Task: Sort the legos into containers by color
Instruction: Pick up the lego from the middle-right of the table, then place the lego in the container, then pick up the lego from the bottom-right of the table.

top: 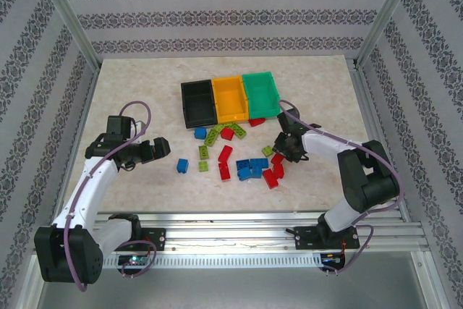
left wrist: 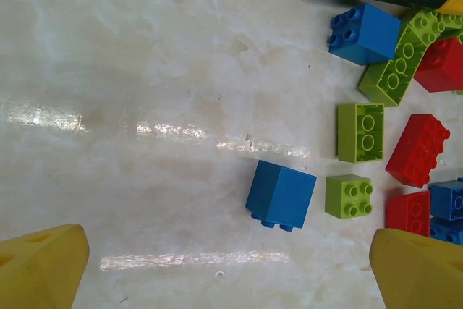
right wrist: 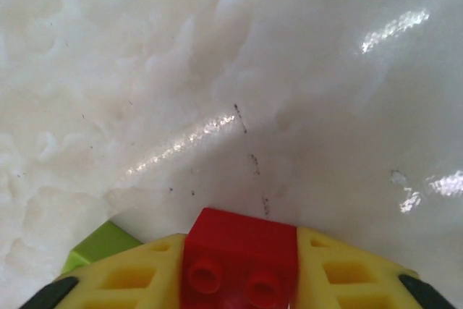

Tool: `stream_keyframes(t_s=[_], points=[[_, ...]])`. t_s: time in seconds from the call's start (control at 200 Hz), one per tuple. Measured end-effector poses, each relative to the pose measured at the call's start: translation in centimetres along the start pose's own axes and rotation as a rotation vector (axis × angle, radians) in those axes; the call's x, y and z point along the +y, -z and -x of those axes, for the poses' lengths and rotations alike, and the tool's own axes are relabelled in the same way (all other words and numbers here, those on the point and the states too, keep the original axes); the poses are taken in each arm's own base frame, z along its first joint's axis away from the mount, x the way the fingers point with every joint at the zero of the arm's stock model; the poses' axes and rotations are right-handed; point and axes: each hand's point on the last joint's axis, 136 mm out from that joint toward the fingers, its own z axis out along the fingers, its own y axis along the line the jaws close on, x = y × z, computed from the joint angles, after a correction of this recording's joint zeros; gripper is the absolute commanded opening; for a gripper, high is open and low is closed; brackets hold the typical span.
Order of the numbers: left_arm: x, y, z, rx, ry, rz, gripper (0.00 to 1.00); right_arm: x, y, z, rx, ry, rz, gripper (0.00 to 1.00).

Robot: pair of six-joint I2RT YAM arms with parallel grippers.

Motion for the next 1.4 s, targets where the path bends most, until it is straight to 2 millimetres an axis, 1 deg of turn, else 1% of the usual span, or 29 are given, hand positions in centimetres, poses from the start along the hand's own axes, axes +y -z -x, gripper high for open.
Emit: stream_keyframes(t_s=[0.11,0.245,0.33,0.405,0.505,0.605,0.675,0.749,0.794,0.844,0.884,0.914,0.969,1.014,1.064,1.114,1.224,1.309,1.399], points=[[0.0,0.0,0.0,-0.002,0.0,0.0,1.0,0.2,0.1,0.1,0.0,0.018,0.0,0.16],[0.1,-0.1,0.0,0.0,0.0,0.001,1.0,0.2,0.3,0.3,-0.005,0.04,0.002,0.14],[0.1,-0.1,-0.1,0.001,0.0,0.003,1.0,0.5,0.7,1.4,-0.033,0.059,0.012,0.14],[0.2,-0.1,-0.1,-0.001,0.0,0.008,1.0,1.2,1.6,2.9,-0.075,0.076,0.029,0.13],[0.3,-0.1,0.0,-0.005,-0.001,0.016,1.0,3.3,3.6,5.4,-0.145,0.106,0.078,0.12],[0.5,-0.1,0.0,-0.008,-0.004,0.025,1.0,5.9,5.9,8.0,-0.217,0.138,0.137,0.12],[0.6,-0.1,0.1,-0.009,-0.005,0.03,1.0,8.1,7.5,9.9,-0.266,0.162,0.179,0.12],[0.7,-0.1,0.1,-0.011,-0.007,0.037,1.0,10.7,8.5,12.1,-0.313,0.188,0.215,0.13],[0.8,-0.2,0.1,-0.011,-0.006,0.042,1.0,12.2,8.7,13.4,-0.334,0.204,0.229,0.13],[0.9,-0.2,0.1,-0.012,-0.006,0.046,1.0,13.7,8.6,14.7,-0.356,0.219,0.24,0.15],[0.9,-0.2,0.2,-0.013,-0.006,0.048,1.0,14.8,8.3,15.7,-0.368,0.232,0.244,0.2],[1.0,-0.2,0.2,-0.014,-0.006,0.051,1.0,15.6,7.9,16.5,-0.374,0.243,0.243,0.26],[1.0,-0.1,0.2,-0.016,-0.007,0.055,1.0,16.7,7.1,17.6,-0.383,0.258,0.243,0.44],[1.1,-0.1,0.2,-0.019,-0.007,0.059,1.0,17.3,6.5,18.4,-0.388,0.273,0.24,0.5],[1.1,0.0,0.3,-0.025,-0.008,0.063,1.0,17.6,5.9,18.7,-0.386,0.28,0.235,0.53],[1.2,0.2,0.4,-0.036,-0.01,0.068,1.0,17.5,5.5,18.5,-0.375,0.293,0.23,0.54],[1.2,0.5,0.5,-0.054,-0.015,0.071,1.0,17.2,5.6,18.1,-0.372,0.309,0.232,0.54],[1.2,0.6,0.5,-0.057,-0.015,0.074,1.0,15.9,6.0,16.7,-0.358,0.326,0.228,0.54],[1.3,0.4,0.5,-0.05,-0.013,0.075,1.0,14.3,6.9,14.4,-0.333,0.358,0.23,0.54]])
